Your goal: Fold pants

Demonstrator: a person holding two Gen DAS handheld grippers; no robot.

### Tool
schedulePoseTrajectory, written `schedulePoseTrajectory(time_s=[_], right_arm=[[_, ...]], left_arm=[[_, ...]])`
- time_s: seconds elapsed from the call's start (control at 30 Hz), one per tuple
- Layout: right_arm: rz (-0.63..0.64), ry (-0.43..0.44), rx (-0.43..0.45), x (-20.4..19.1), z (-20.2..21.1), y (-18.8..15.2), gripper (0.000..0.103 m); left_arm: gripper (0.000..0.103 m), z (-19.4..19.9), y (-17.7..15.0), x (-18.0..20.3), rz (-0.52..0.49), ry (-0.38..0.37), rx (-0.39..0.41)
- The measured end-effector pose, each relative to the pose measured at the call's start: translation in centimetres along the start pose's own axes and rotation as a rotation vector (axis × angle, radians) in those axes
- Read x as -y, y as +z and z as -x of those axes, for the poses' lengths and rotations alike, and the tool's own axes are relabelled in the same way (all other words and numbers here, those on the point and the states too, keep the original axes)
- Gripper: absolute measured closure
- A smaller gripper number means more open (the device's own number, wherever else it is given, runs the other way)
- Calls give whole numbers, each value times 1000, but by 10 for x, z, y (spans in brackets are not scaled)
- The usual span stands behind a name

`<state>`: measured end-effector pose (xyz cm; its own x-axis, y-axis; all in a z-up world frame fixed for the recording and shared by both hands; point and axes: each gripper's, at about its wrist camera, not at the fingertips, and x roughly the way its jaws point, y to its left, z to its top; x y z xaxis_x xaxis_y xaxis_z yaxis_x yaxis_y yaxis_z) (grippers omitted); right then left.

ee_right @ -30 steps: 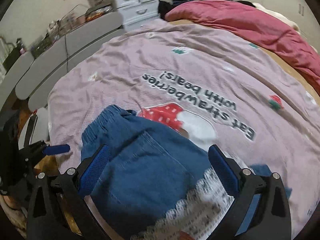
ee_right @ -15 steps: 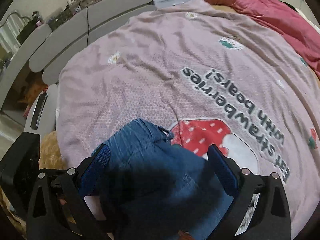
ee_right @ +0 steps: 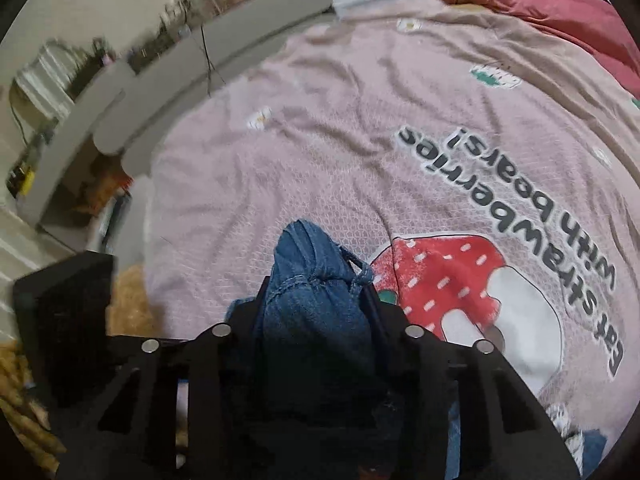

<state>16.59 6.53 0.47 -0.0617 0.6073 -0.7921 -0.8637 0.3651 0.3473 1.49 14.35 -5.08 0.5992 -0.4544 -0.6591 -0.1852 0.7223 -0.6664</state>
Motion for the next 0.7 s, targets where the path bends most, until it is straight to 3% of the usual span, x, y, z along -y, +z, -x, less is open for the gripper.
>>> schedulePoseTrajectory(time_s=[0.23, 0.7], right_arm=[[-38, 94, 127, 9, 59, -20, 66], [-108, 94, 300, 53, 143, -87, 65]], left_arm=[[46, 7, -3, 18, -10, -13, 19], [44, 3, -17, 114, -169, -58, 9]])
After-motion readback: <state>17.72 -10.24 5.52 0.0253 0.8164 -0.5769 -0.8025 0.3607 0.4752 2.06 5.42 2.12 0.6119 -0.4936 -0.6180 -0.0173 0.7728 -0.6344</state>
